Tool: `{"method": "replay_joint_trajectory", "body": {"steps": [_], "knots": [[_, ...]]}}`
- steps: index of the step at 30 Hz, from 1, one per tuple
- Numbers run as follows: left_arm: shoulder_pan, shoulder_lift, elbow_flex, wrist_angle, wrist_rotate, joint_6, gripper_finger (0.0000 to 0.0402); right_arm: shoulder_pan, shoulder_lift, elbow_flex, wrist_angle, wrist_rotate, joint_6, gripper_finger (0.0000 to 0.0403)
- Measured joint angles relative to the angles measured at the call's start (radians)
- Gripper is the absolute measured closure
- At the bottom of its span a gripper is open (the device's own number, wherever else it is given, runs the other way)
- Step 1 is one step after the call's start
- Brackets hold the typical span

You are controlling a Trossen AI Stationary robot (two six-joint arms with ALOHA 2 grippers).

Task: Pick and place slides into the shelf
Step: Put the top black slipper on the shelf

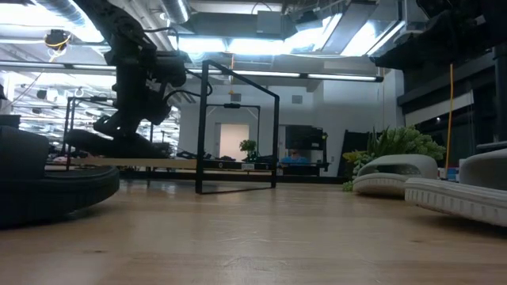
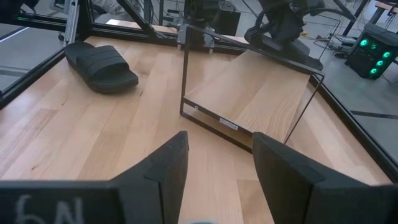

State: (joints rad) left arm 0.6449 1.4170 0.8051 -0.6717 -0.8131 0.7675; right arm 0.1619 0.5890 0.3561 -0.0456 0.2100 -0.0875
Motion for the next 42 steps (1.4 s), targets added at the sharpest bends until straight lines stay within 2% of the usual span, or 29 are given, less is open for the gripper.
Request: {"method": "replay_joint_trajectory", "body": {"steps": [16, 21, 25, 42], "knots": [[0.044, 0.002, 0.0, 0.015, 0.015, -0.051, 0.0289, 0.0, 0.0, 0.0, 0.0, 0.0, 0.0, 0.0223], [0.044, 0.002, 0.0, 0.014, -0.052, -0.051, 0.0265, 0.0, 0.0, 0.0, 0.0, 0.0, 0.0, 0.0223], [0.043, 0.002, 0.0, 0.013, -0.084, -0.051, 0.0254, 0.0, 0.0, 0.0, 0.0, 0.0, 0.0, 0.0223], [-0.01, 0.002, 0.0, -0.01, -0.066, -0.051, 0.0244, 0.0, 0.0, 0.0, 0.0, 0.0, 0.0, 0.0223]]}}
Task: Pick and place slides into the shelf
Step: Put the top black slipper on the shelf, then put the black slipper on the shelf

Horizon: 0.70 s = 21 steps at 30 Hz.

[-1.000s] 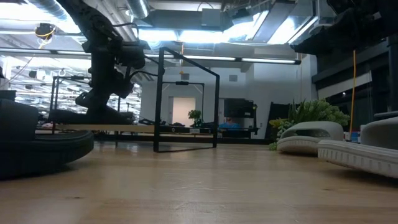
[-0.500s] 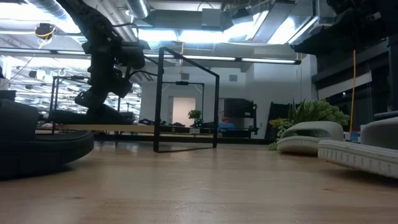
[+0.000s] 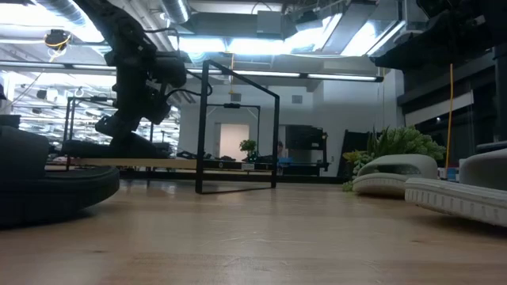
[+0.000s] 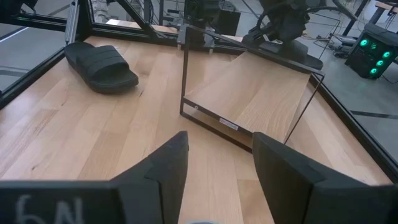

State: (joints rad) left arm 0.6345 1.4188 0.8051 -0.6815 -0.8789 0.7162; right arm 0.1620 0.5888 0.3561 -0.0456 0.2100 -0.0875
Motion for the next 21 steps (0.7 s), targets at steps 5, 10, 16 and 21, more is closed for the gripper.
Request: {"method": "replay_joint_trajectory", "body": {"steps": [5, 10, 16, 21], "knots": [[-0.018, 0.0, 0.0, -0.061, 0.002, -0.027, 0.0244, 0.0, 0.0, 0.0, 0.0, 0.0, 0.0, 0.0223], [-0.034, -0.017, 0.0, -0.114, -0.016, -0.061, 0.0244, 0.0, 0.0, 0.0, 0.0, 0.0, 0.0, 0.0223], [-0.064, -0.087, 0.015, -0.128, -0.036, -0.084, 0.0244, 0.0, 0.0, 0.0, 0.002, 0.0, 0.001, 0.0223], [-0.101, -0.161, 0.048, -0.154, -0.036, -0.114, 0.0244, 0.0, 0.0, 0.0, 0.003, 0.0, 0.004, 0.0223]]}}
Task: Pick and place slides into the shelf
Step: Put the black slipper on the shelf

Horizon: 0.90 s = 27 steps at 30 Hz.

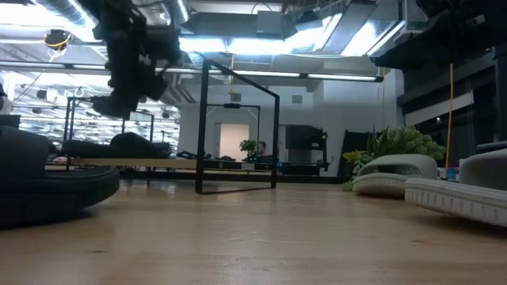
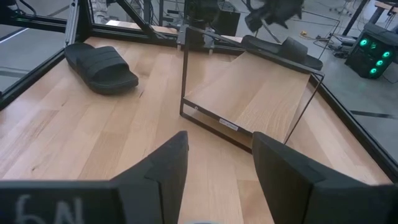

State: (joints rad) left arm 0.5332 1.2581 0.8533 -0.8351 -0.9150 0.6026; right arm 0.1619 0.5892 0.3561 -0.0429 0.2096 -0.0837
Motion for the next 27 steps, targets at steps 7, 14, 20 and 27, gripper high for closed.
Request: {"method": "replay_joint_trajectory", "body": {"steps": [7, 14, 20, 27], "knots": [[-0.093, -0.11, 0.037, -0.048, 0.0, -0.154, 0.0244, 0.0, 0.0, 0.0, 0.0, 0.0, 0.0, 0.0223], [-0.259, -0.182, 0.037, -0.045, 0.0, -0.349, 0.0244, 0.0, 0.0, 0.0, 0.002, 0.0, 0.0, 0.0223], [-0.371, -0.194, 0.037, -0.04, 0.068, -0.545, 0.0244, 0.0, 0.0, 0.0, 0.002, 0.0, 0.0, 0.0223], [-0.491, -0.191, 0.037, -0.039, 0.253, -0.541, 0.0244, 0.0, 0.0, 0.0, 0.029, 0.0, 0.0, 0.0223]]}}
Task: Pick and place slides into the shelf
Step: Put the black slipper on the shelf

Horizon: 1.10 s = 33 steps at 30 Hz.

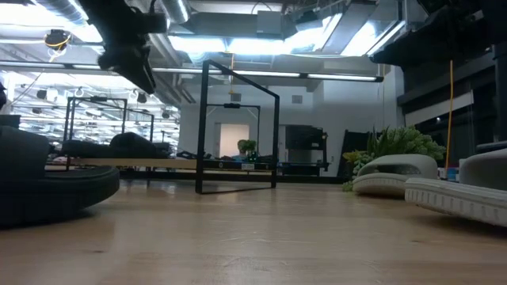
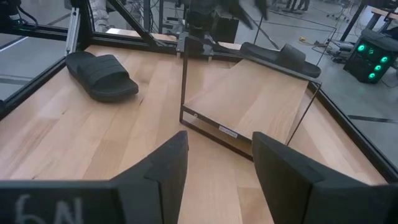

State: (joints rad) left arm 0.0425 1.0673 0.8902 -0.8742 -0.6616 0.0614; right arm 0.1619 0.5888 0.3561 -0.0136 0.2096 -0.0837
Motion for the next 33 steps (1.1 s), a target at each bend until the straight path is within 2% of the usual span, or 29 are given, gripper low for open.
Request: {"method": "replay_joint_trajectory", "body": {"steps": [9, 17, 23, 28, 33], "knots": [[-0.241, 0.0, 0.0, 0.099, 0.007, -0.007, 0.0244, 0.0, 0.0, 0.0, 0.002, 0.0, 0.0, 0.0223], [-0.405, 0.067, 0.046, 0.11, -0.054, -0.035, 0.026, 0.0, 0.0, 0.0, 0.002, 0.0, 0.0, 0.0223], [-0.48, 0.204, 0.167, 0.029, -0.037, -0.077, 0.0272, 0.0, 0.0, 0.0, 0.002, 0.0, 0.001, 0.0223], [-0.544, 0.299, 0.229, -0.111, -0.009, -0.247, 0.0274, 0.0, 0.0, 0.0, 0.001, 0.0, 0.001, 0.0223], [-0.603, 0.373, 0.264, -0.161, 0.047, -0.353, 0.0274, 0.0, 0.0, 0.0, 0.001, 0.0, 0.002, 0.0223]]}}
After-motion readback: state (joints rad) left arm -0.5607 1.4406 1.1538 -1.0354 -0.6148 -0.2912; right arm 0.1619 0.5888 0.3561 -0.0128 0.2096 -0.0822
